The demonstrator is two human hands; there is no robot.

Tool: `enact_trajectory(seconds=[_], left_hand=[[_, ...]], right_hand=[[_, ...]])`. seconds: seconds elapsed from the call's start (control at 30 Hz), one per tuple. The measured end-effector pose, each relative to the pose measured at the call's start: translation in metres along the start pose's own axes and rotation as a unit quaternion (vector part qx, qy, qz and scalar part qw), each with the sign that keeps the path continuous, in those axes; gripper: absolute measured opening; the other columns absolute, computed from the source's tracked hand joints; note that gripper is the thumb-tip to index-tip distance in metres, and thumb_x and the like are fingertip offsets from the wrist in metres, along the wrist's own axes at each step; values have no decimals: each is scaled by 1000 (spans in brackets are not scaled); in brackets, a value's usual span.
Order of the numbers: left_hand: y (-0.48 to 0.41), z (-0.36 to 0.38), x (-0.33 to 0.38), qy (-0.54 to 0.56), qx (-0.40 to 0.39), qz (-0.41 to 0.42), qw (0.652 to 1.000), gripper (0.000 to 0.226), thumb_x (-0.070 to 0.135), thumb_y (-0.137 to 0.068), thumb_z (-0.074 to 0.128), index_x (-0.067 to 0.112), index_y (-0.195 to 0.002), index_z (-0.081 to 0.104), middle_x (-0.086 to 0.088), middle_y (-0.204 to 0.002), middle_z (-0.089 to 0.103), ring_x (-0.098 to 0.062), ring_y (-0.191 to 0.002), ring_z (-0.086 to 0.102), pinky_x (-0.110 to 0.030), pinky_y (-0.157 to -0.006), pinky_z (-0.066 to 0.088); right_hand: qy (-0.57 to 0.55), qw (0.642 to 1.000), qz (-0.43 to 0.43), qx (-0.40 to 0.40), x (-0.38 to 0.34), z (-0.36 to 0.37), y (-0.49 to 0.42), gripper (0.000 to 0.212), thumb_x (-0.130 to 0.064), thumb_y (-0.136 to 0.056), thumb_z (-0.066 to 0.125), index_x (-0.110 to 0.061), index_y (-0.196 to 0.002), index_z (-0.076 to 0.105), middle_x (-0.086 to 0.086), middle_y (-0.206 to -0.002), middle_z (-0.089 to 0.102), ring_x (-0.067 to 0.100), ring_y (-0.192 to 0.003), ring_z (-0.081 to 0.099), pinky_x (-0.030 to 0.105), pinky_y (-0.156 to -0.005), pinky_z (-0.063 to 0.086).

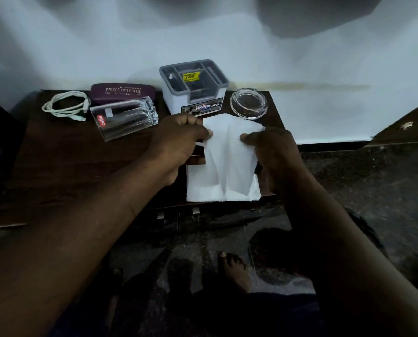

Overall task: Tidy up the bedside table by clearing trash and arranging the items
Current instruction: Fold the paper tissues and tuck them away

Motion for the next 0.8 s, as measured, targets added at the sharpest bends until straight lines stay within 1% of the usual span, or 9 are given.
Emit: enact_trajectory(seconds=[0.07, 0.13, 0.27, 0.4, 0.5, 0.6, 0.7, 0.73, 0.8], left_hand=[[-3, -5, -3, -19, 15, -15, 1000, 20, 6, -79, 78, 20, -76, 65, -6, -77, 67, -21, -66, 60, -35, -63, 53], [-2, -10, -4, -38, 10, -47, 998, 18, 4, -82, 75, 17, -91, 66, -9, -85, 67, -24, -70, 62, -34, -56, 56], [2, -17, -7, -101, 5, -52, 993, 25, 1, -89, 70, 6, -113, 64, -16, -96, 67, -20, -66, 62, -21, -37, 47], [0, -22, -11, -155, 14, -18, 988, 24, 3, -86, 75, 10, -107, 65, -15, -102, 68, -26, -71, 68, -33, -47, 58], [1, -21, -12, -191, 13, -10, 982, 21, 2, -84, 75, 13, -100, 66, -14, -97, 68, -30, -71, 71, -47, -54, 63], [-2, -23, -14, -234, 29, 8, 972, 15, 4, -85, 70, 15, -94, 67, -7, -92, 68, -23, -72, 70, -35, -51, 60], [-8, -26, -16, -300, 65, 36, 951, 6, 23, -88, 70, 18, -91, 70, 0, -93, 70, -21, -88, 68, -34, -73, 57], [-9, -26, -16, -297, 68, 31, 952, 16, 33, -90, 71, 18, -92, 70, -1, -93, 70, -22, -90, 67, -33, -77, 54], [-11, -24, -18, -270, 62, 6, 961, 33, 49, -87, 74, 18, -97, 68, -2, -94, 69, -23, -88, 66, -32, -71, 50]], right_hand=[[2, 1000, 2, 2, 0, 2, -1, 8, -13, -79, 78, -8, -86, 77, 15, -95, 81, 39, -92, 78, 62, -89, 61], [9, 999, 21, -23, 1, 3, 0, 27, -25, -80, 80, -3, -94, 73, 22, -105, 78, 45, -98, 75, 63, -91, 60], [68, 991, 74, -85, 6, 2, 6, 15, -7, -92, 75, -14, -87, 62, 13, -96, 69, 22, -78, 68, 33, -69, 59], [189, 982, -10, -11, 7, 1, 3, 23, 0, -84, 78, -12, -100, 67, 12, -87, 69, 20, -60, 63, 42, -67, 65], [203, 979, -1, -9, 9, -1, 4, 24, 1, -84, 77, -8, -105, 69, 10, -83, 70, 22, -60, 65, 42, -66, 65], [204, 979, 7, -10, 11, -2, 4, 21, -8, -85, 81, -10, -102, 68, 14, -91, 75, 27, -70, 72, 41, -63, 65], [216, 976, -1, -24, 12, 0, 6, 32, -28, -84, 86, -5, -93, 66, 9, -85, 72, 26, -72, 70, 46, -72, 67], [224, 974, -4, -21, 14, 1, 7, 34, -31, -81, 88, -8, -94, 66, 6, -88, 70, 26, -75, 71, 47, -76, 67], [241, 970, -10, -7, 15, 2, 8, 37, -32, -76, 92, -19, -96, 64, 3, -103, 69, 23, -84, 72, 44, -79, 66]])
Point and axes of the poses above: each hand's wrist, its own y-axis away from the middle knuckle, its own z-axis out of the palm, x = y × z, the point moved 1 cm from there along -y, towards the middle knuckle
